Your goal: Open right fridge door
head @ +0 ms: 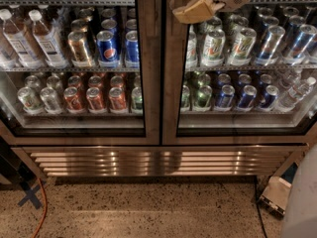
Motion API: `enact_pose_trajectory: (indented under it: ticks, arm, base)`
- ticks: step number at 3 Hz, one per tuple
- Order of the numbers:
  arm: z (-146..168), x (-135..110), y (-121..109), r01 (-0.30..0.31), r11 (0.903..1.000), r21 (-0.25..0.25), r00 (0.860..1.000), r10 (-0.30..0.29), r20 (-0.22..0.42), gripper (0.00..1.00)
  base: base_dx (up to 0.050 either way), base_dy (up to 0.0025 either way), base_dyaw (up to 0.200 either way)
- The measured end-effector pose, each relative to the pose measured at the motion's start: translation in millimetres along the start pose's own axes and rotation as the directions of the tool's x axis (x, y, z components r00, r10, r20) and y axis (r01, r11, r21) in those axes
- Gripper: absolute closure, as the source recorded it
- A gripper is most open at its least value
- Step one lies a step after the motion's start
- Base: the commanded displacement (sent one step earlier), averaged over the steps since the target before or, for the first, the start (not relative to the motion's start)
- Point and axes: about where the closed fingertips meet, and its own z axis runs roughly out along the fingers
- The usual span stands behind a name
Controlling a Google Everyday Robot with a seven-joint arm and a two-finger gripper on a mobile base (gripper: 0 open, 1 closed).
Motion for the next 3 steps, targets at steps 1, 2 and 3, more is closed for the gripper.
enact_pose_trajectory:
  ticks: [1, 2, 3]
  arm:
    - [-0.5, 0.4, -1.1, 0.000, 1.0000, 0.000, 1.000, 0.000, 0.000, 1.00]
    - [-1.3, 0.0, -4.0, 0.000, 1.0000, 0.000, 1.000, 0.000, 0.000, 1.00]
    - [-0.2, -0.6, -7.4, 0.000, 1.0000, 0.000, 1.000, 0.000, 0.000, 1.00]
  base:
    - [0.000, 0.00000, 0.000]
    - [0.000, 0.00000, 0.000]
    - [0.000, 0.00000, 0.000]
